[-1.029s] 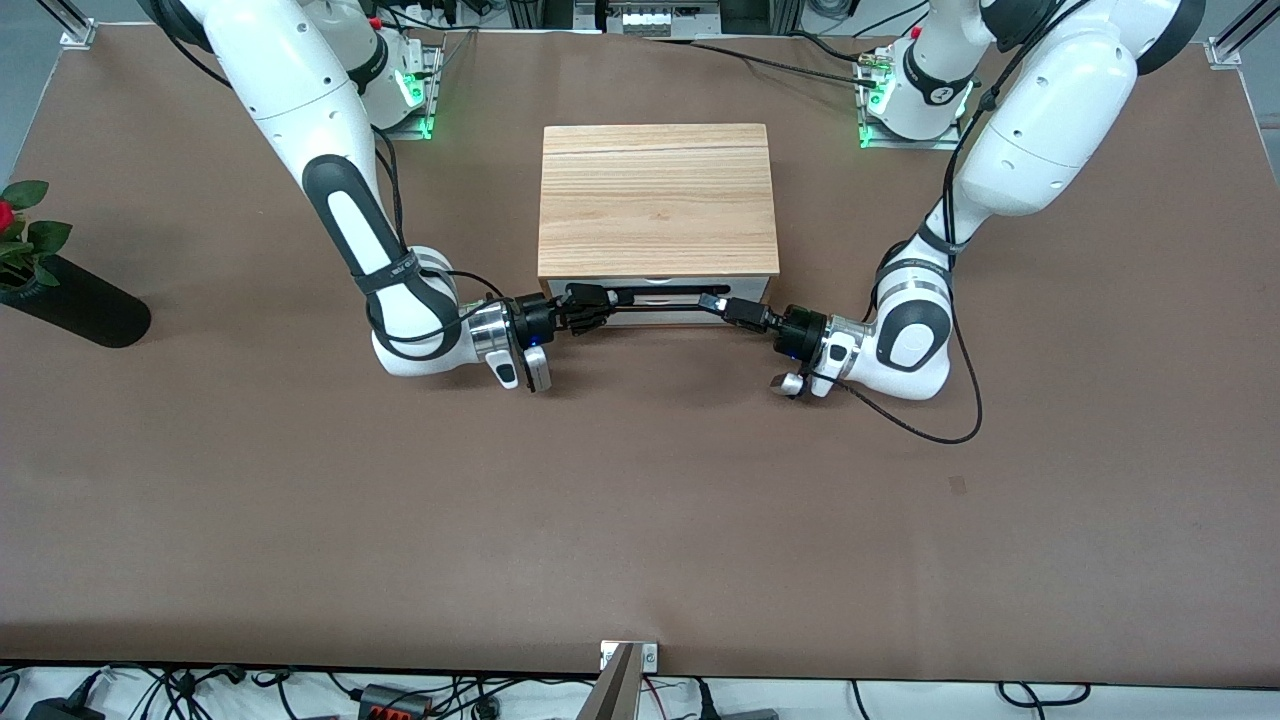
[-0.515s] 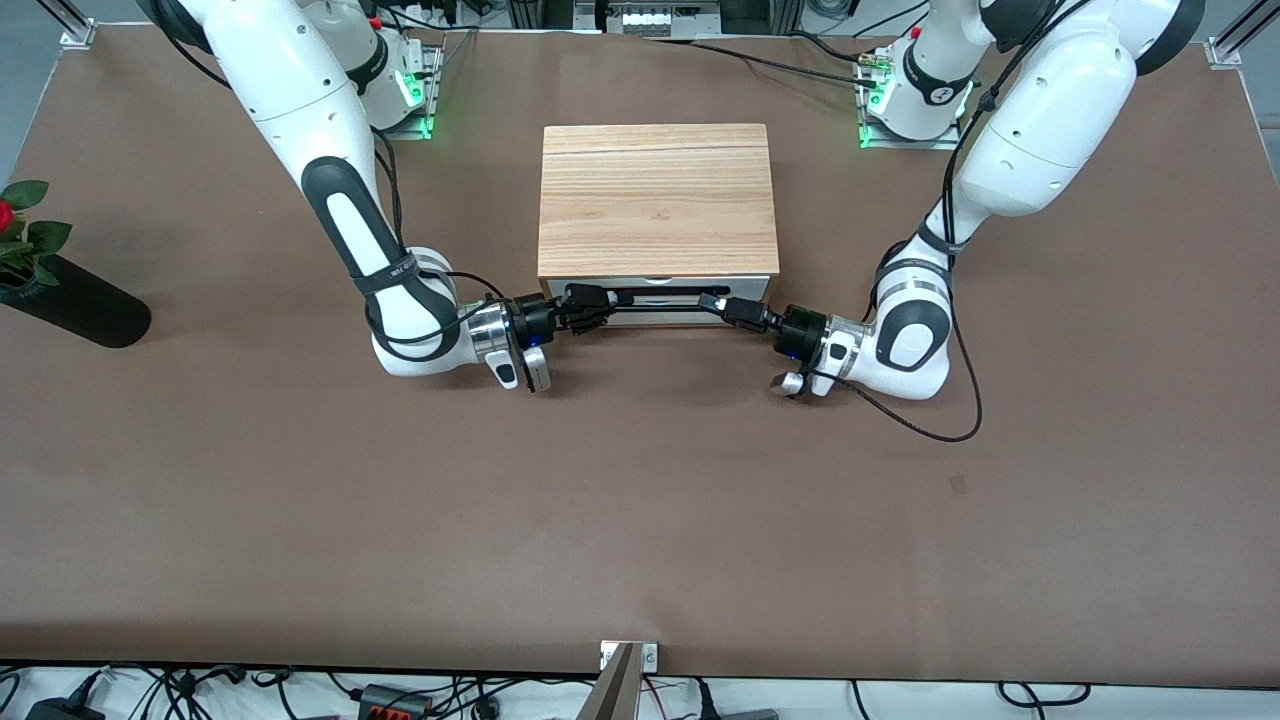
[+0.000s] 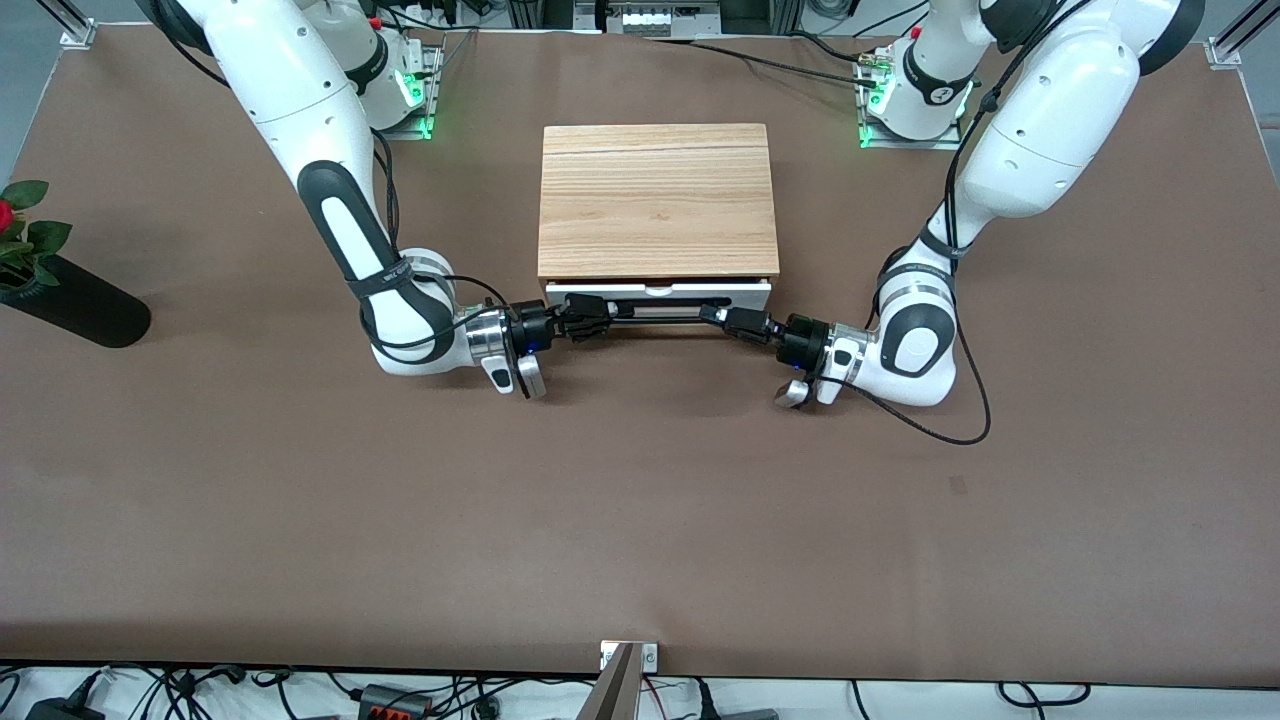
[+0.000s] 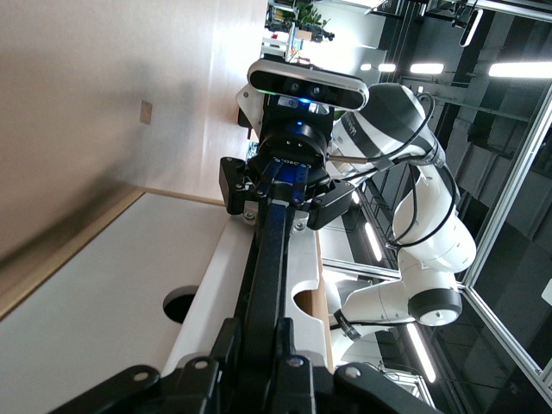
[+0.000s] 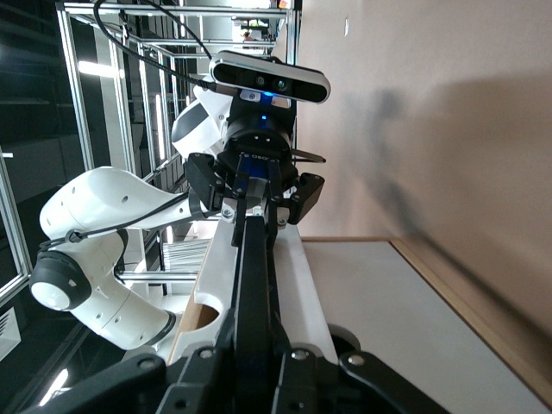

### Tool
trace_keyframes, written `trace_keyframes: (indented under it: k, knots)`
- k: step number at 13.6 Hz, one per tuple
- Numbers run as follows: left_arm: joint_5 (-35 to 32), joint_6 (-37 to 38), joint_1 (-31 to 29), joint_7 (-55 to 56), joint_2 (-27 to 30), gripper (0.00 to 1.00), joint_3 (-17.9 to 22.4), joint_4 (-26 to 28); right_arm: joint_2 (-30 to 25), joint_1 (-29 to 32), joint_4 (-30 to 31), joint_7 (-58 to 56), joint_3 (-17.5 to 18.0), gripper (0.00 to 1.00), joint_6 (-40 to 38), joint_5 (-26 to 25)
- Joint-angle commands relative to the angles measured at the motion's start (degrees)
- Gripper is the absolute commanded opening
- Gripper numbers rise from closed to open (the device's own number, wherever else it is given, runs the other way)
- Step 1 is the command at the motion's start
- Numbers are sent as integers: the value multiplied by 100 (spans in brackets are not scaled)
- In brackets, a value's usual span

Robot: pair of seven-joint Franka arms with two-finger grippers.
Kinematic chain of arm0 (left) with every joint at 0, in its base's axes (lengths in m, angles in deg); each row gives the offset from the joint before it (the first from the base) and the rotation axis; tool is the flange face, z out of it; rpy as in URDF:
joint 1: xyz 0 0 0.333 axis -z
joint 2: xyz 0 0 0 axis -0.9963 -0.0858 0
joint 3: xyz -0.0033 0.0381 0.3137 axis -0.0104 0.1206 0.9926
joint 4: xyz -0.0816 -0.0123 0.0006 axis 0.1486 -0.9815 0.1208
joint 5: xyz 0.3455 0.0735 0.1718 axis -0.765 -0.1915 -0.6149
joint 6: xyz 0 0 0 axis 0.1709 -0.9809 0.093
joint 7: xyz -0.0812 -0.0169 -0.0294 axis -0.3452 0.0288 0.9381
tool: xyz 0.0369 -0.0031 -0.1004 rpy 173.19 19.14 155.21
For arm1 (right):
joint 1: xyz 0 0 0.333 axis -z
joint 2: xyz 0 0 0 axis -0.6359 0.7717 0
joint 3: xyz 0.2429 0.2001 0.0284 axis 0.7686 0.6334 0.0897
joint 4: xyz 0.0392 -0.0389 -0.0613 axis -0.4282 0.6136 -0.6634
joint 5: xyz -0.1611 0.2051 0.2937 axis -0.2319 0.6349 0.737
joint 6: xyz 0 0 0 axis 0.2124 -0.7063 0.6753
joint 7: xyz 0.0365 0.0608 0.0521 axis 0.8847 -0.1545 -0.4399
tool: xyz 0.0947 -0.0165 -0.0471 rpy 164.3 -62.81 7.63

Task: Pull top drawer with both arms simultaneously
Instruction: 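Pull the handle outward with both grippers, sliding the drawer open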

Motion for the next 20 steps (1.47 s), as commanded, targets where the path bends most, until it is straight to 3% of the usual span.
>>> trace_keyframes:
  k: [1, 11, 14, 15, 16, 17, 18, 20]
  knots:
    - [111, 44, -36, -96, -171, 19, 49, -348, 95, 130, -330, 294, 9, 3, -52, 107]
    - [138, -361, -63, -344, -241, 19, 58, -559, 877, 332, -1702, 929, -201, 4, 352, 81]
    - [138, -361, -63, -344, -233, 32, 58, -559, 956, 332, -1790, 929, -325, 6, 352, 46]
    - [138, -361, -63, -344, -233, 51, 58, -559, 956, 324, -1790, 885, -325, 17, 344, 19]
    - [138, -361, -54, -344, -233, 56, 58, -559, 956, 323, -1790, 798, -325, 49, 343, -77]
    - [138, -352, -62, -344, -233, 74, 58, -559, 939, 332, -1782, 762, -333, 99, 352, -269]
    - [138, -352, -63, -353, -233, 100, 58, -559, 921, 341, -1755, 762, -333, 100, 387, -323]
    - [138, -352, -71, -344, -215, 100, 58, -577, 904, 359, -1746, 771, -342, 100, 396, -367]
